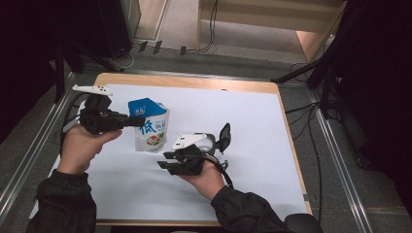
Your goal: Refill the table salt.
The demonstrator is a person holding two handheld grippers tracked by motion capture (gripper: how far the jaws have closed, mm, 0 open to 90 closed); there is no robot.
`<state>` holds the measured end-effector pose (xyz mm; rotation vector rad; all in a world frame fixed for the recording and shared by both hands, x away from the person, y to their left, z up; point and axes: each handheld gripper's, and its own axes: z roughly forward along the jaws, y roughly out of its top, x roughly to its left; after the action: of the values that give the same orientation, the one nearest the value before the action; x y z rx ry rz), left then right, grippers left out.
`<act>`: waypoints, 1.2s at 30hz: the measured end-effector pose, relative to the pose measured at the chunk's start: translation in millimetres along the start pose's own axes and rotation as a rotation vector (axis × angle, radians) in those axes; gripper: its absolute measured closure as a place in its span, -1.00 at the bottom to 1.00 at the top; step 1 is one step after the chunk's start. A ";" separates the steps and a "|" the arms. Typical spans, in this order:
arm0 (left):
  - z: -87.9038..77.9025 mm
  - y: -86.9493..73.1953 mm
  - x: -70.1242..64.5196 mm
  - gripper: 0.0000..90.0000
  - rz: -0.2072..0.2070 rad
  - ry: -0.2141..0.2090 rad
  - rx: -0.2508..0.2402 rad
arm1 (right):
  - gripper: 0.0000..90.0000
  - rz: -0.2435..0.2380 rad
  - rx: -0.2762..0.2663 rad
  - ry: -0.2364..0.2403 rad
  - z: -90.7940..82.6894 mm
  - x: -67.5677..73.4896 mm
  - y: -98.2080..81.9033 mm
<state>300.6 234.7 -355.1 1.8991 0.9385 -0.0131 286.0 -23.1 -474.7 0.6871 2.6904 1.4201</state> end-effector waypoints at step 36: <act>-8.8 7.7 -36.8 1.00 0.042 -0.084 0.031 | -0.02 0.045 -0.063 -0.041 11.7 -9.0 -1.1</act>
<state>276.2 217.7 -330.4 1.9309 0.8463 -0.0819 296.2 -18.0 -484.1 0.7674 2.6033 1.4768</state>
